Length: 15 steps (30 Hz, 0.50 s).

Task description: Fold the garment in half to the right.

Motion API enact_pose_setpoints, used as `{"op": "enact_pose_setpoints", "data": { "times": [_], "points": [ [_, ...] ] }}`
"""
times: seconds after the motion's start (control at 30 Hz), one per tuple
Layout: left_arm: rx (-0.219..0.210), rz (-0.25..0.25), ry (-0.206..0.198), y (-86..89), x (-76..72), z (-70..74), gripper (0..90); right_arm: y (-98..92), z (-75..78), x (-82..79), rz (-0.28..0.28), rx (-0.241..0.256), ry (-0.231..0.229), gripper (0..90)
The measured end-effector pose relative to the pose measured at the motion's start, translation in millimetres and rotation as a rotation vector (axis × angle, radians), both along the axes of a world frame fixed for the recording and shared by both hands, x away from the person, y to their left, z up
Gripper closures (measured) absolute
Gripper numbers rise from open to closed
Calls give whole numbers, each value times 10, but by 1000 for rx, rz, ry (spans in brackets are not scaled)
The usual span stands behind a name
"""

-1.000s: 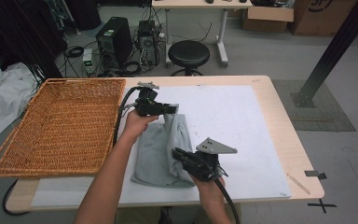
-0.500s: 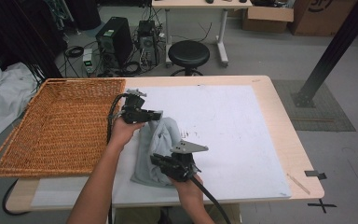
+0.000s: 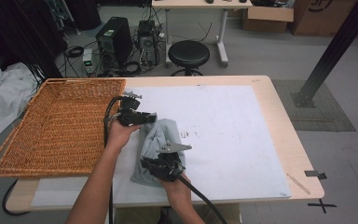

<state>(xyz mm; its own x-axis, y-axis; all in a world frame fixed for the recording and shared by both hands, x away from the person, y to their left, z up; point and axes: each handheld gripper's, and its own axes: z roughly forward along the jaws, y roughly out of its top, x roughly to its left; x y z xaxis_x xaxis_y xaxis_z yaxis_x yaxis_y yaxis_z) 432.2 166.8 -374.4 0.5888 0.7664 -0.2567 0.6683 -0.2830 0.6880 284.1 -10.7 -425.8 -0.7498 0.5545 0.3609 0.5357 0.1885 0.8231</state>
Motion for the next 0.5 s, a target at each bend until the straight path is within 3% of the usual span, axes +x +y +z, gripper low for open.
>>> {"op": "enact_pose_setpoints", "data": {
  "times": [0.1,0.2,0.3,0.4,0.5],
  "points": [
    [-17,27,-18,28,-11,16,643,20,-23,12,3,1,4,778],
    [-62,64,-39,58,-23,50,549,17,-17,25,63,54,12,616],
    [-83,96,-74,79,-46,96,447,-84,51,-2,61,113,-42,587],
    [-120,119,-83,112,-58,128,380,-282,135,6,56,203,-94,557],
    [-130,116,-92,116,-79,150,363,-540,202,28,-4,216,-151,554]
  ]
}}
